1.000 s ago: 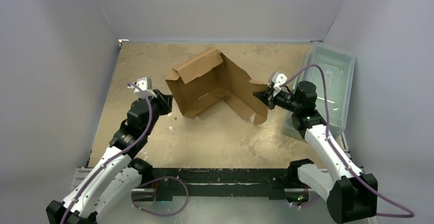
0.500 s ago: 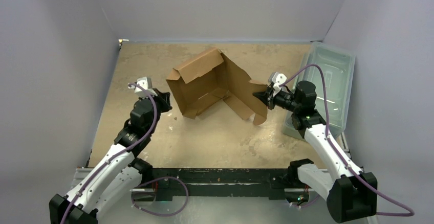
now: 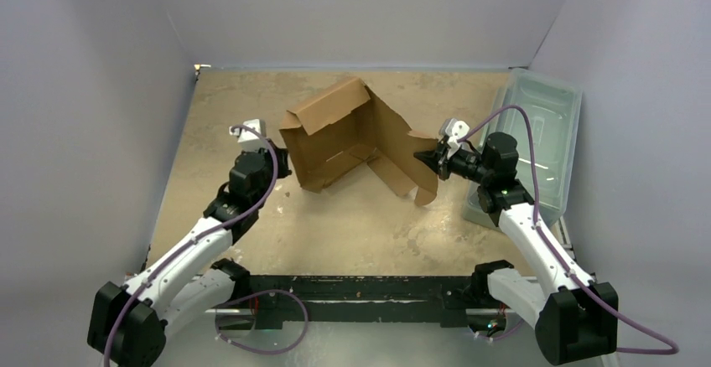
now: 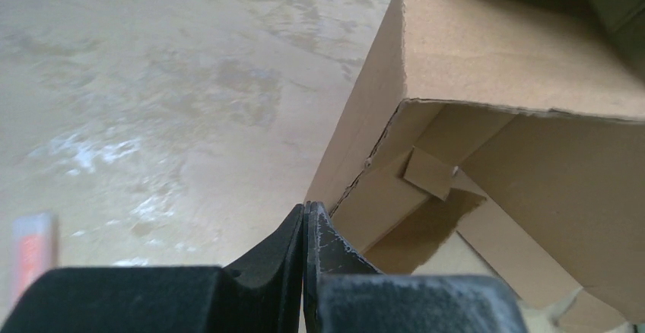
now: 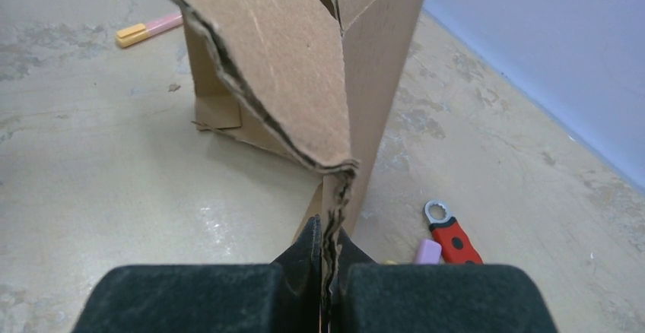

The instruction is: Fold the paper box

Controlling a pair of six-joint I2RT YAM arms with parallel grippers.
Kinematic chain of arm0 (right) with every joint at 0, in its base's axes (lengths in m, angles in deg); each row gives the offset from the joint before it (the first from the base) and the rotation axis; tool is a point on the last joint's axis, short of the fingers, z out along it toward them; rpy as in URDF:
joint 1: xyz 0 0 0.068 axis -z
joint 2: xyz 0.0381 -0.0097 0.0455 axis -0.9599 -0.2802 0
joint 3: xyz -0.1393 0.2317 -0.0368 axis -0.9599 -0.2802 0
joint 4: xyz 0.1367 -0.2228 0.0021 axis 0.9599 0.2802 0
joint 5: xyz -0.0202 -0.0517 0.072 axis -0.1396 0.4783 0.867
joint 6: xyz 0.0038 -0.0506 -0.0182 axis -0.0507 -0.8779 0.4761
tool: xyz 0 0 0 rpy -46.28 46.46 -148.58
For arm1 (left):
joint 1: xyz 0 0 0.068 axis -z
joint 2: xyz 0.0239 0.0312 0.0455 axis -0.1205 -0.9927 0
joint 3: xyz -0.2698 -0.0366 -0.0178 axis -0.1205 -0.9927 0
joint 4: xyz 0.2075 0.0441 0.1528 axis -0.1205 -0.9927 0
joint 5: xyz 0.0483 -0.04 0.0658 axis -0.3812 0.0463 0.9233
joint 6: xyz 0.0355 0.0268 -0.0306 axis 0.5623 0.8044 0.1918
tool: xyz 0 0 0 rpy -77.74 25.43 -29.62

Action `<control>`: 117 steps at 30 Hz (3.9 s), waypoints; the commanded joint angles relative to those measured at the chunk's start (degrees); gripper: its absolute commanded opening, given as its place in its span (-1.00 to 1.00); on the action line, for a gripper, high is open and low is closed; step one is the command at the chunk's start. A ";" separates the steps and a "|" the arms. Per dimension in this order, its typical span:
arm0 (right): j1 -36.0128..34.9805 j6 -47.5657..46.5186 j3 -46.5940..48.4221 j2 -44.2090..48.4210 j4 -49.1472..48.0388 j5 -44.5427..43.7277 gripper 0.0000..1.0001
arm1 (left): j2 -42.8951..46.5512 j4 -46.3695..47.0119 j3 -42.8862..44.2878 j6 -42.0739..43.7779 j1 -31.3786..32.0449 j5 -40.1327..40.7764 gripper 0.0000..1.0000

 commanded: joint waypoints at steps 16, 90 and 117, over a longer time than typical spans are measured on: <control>-0.22 -1.08 2.00 0.35 -0.65 4.78 -1.00 | -10.37 8.60 7.61 -1.42 0.11 -5.65 -1.00; 1.83 2.02 2.79 -1.10 -1.49 -2.39 -1.00 | -26.27 5.78 36.33 79.03 19.75 12.95 -0.55; 1.69 0.58 2.61 0.38 -0.87 1.08 -1.00 | -31.74 -22.93 56.97 42.65 -2.29 -24.45 -1.00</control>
